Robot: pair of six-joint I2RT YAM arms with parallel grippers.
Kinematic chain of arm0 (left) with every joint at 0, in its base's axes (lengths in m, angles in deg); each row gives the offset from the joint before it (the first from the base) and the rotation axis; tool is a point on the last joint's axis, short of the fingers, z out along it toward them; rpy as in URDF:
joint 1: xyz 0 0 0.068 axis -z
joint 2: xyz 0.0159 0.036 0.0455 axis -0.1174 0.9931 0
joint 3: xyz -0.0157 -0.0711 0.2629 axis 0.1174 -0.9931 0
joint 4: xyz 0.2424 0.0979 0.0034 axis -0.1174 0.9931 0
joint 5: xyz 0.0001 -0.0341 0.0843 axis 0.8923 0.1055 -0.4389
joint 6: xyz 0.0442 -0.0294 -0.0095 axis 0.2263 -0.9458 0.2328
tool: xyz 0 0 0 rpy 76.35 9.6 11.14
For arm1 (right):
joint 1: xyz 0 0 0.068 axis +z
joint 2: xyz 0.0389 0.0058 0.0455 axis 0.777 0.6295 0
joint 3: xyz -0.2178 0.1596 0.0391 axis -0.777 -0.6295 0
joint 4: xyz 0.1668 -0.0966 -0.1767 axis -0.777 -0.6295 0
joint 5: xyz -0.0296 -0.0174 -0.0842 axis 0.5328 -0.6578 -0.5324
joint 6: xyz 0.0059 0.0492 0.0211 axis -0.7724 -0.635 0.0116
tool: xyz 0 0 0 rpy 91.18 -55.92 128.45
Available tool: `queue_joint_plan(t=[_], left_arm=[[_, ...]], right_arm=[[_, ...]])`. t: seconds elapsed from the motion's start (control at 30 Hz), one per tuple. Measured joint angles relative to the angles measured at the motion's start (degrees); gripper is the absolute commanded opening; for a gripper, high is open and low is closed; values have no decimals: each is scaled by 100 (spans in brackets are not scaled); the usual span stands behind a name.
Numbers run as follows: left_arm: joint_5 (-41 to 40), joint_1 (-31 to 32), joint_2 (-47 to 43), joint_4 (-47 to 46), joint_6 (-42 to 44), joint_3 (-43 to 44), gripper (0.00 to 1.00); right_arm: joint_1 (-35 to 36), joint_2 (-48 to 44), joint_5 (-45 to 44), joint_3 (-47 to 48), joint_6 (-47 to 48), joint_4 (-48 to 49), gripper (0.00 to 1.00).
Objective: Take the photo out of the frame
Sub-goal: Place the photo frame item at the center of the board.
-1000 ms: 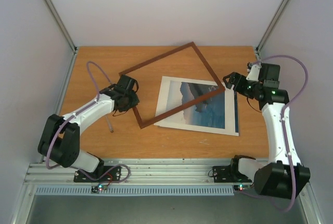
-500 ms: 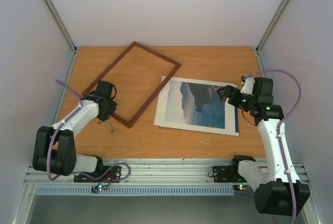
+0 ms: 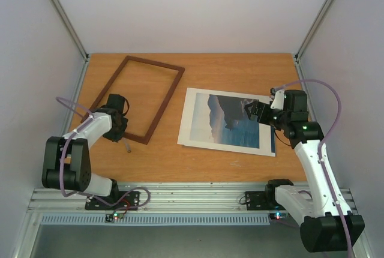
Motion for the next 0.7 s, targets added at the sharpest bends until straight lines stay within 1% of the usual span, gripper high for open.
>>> queue_joint_plan(t=[0.1,0.3,0.5,0.7], left_arm=[[-46,-155,63,-2,-85,26,0],[-175,-251,122,-50,-238,87,0],[-160,-278,564,-203,-234,380,1],[92,-278,944,-442,-103,623,1]], right_arm=[[90,-7,-46,0,7,0,91],[127,-7,-96,0,9,0,92],[131,-7,-101,-2,9,0,92],[131,11,-96,-13,9,2,92]])
